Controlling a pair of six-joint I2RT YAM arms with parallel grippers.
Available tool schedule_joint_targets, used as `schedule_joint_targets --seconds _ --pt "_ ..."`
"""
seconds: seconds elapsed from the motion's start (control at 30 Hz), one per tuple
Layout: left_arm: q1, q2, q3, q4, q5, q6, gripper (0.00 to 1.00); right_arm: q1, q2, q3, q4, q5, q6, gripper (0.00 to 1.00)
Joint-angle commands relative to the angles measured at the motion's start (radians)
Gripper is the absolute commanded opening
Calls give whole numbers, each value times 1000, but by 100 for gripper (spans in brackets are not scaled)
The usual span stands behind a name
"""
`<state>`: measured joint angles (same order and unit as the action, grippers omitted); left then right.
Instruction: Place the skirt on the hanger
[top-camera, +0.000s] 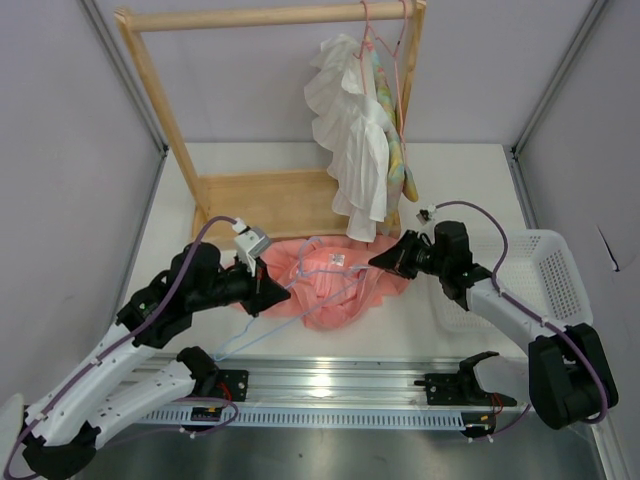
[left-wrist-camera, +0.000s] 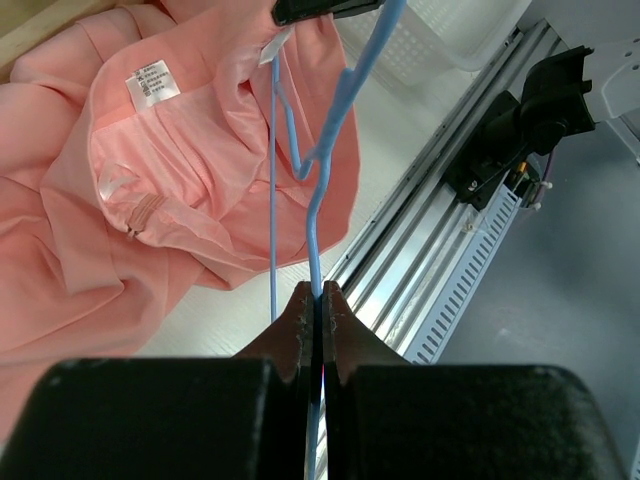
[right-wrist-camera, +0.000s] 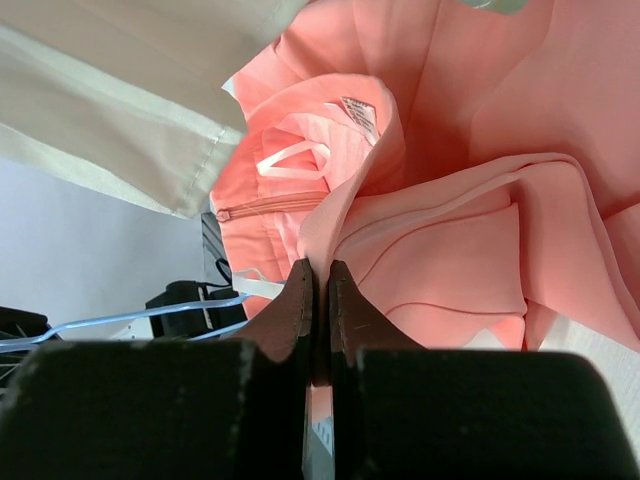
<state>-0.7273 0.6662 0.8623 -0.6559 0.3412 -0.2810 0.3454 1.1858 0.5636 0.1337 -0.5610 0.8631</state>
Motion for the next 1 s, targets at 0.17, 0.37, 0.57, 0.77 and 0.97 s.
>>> schedule_joint_targets --seconds 0.17,0.37,0.57,0.77,0.97 --pt "-7 -14 3 58 -60 -14 0 20 11 5 -26 48 -47 8" --pt "-9 52 -46 88 -22 -46 0 58 -6 5 -134 125 -88 41" --pt "-11 90 -77 99 -25 -52 0 92 -55 28 -287 274 -113 62" --pt "-9 87 -105 116 -44 -60 0 112 -124 68 -437 430 -124 72" --pt "-11 105 -100 116 -85 -70 0 139 -193 137 -557 503 -118 75"
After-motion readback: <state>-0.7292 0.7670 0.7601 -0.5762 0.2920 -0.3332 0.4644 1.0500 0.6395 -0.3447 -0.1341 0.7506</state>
